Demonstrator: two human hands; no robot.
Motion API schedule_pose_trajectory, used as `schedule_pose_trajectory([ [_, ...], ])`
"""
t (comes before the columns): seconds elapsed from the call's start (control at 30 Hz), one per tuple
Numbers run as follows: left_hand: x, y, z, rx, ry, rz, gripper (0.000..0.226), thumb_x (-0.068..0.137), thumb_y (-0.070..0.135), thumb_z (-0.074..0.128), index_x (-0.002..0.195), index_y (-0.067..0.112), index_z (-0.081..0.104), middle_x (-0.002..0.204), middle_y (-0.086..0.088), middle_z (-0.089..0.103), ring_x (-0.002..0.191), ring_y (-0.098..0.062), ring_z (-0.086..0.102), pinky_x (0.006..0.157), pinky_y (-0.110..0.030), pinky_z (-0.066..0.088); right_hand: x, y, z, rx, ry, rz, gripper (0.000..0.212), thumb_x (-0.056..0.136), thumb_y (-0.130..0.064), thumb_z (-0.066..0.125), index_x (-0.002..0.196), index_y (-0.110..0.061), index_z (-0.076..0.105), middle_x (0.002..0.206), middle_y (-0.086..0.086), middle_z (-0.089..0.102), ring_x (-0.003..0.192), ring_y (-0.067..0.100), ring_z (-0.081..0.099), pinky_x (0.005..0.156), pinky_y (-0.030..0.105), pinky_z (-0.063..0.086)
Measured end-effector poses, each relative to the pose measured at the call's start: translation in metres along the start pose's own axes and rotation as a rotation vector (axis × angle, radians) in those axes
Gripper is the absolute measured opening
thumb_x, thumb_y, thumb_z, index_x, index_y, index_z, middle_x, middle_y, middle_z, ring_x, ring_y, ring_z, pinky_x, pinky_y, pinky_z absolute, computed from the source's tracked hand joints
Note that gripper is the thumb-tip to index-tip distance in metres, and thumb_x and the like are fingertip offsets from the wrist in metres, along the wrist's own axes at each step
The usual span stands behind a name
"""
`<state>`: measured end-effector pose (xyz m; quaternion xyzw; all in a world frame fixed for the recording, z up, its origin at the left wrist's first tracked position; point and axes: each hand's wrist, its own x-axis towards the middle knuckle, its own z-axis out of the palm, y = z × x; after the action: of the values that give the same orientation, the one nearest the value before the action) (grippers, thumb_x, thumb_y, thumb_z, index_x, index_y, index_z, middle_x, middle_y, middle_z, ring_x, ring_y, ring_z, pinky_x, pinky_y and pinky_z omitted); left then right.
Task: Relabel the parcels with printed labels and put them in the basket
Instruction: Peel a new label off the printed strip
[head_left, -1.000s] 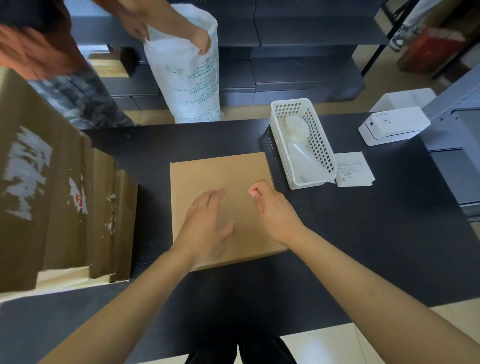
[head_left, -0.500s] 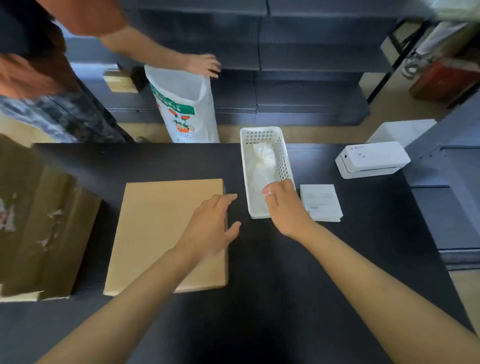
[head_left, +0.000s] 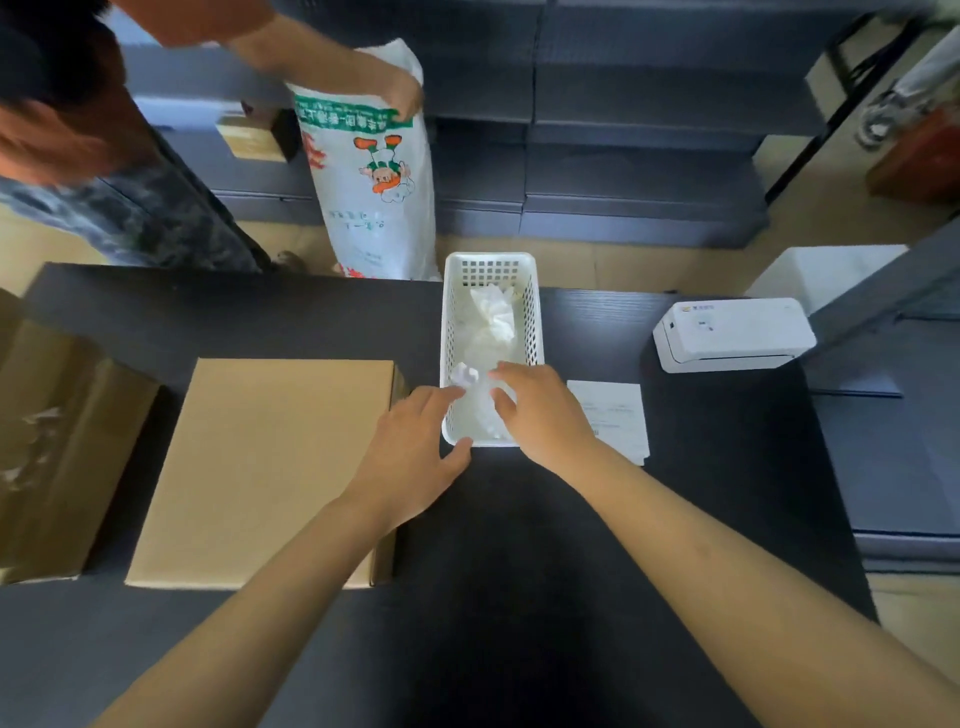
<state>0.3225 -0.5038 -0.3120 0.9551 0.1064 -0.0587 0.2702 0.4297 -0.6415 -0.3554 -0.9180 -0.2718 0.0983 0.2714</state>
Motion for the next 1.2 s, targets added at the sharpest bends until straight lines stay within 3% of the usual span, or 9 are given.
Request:
schedule_pose_trajectory([
  [0.2,0.017,0.018,0.010,0.015,-0.040,0.048,0.054,0.091,0.035,0.058,0.141,0.025,0.040,0.145,0.003,0.043,0.130,-0.020,0.042,0.110,-0.036,0.032,-0.014,0.022,-0.026,0.046,-0.005,0.111,0.028,0.097,-0.016,0.053,0.122,-0.023,0.063,0.124,0.004,0.057,0.107,0.019,0.060,0.093,0.021,0.044],
  [0.37,0.025,0.042,0.025,0.007,-0.070,0.088,0.053,0.092,0.038,0.058,0.141,0.030,0.038,0.146,0.007,0.042,0.132,-0.018,0.041,0.111,-0.035,0.030,-0.035,0.055,-0.051,0.003,0.022,0.188,0.032,0.094,-0.006,0.050,0.121,-0.017,0.063,0.125,0.002,0.058,0.117,0.017,0.049,0.095,0.025,0.042],
  [0.57,0.023,0.078,0.053,-0.001,-0.090,0.168,0.052,0.094,0.031,0.055,0.142,0.026,0.038,0.140,0.005,0.046,0.123,-0.014,0.044,0.107,-0.030,0.038,-0.054,0.107,-0.063,-0.032,-0.086,0.353,0.035,0.092,-0.006,0.053,0.124,-0.018,0.060,0.128,0.007,0.051,0.108,0.019,0.055,0.093,0.024,0.044],
  [0.67,0.023,0.097,0.075,0.006,-0.103,0.190,0.050,0.094,0.027,0.054,0.141,0.022,0.040,0.136,0.005,0.048,0.121,-0.013,0.043,0.101,-0.023,0.035,-0.059,0.131,-0.062,-0.084,-0.181,0.307,0.037,0.092,-0.007,0.053,0.127,-0.016,0.058,0.132,0.004,0.051,0.114,0.019,0.050,0.096,0.024,0.042],
  [0.83,0.020,0.118,0.117,-0.014,-0.169,0.103,0.048,0.095,0.028,0.052,0.141,0.022,0.040,0.142,0.005,0.044,0.127,-0.013,0.041,0.106,-0.027,0.036,-0.055,0.153,-0.059,-0.176,-0.207,0.144,0.036,0.094,-0.015,0.056,0.130,-0.011,0.057,0.136,0.003,0.050,0.123,0.019,0.043,0.101,0.029,0.042],
  [1.1,0.019,0.112,0.145,-0.078,-0.148,-0.048,0.045,0.096,0.025,0.052,0.139,0.019,0.043,0.138,0.003,0.046,0.124,-0.013,0.043,0.107,-0.028,0.036,-0.030,0.159,-0.040,-0.279,-0.279,-0.054,0.069,0.091,-0.039,0.060,0.148,-0.013,0.030,0.158,0.003,0.021,0.145,0.024,0.017,0.117,0.036,0.018],
  [1.2,0.021,0.107,0.148,-0.083,-0.128,-0.074,0.044,0.096,0.023,0.052,0.138,0.017,0.045,0.136,0.001,0.048,0.123,-0.014,0.045,0.107,-0.028,0.037,-0.028,0.165,-0.033,-0.314,-0.330,-0.093,0.074,0.089,-0.043,0.063,0.148,-0.014,0.029,0.155,0.003,0.027,0.142,0.023,0.025,0.116,0.035,0.021],
])
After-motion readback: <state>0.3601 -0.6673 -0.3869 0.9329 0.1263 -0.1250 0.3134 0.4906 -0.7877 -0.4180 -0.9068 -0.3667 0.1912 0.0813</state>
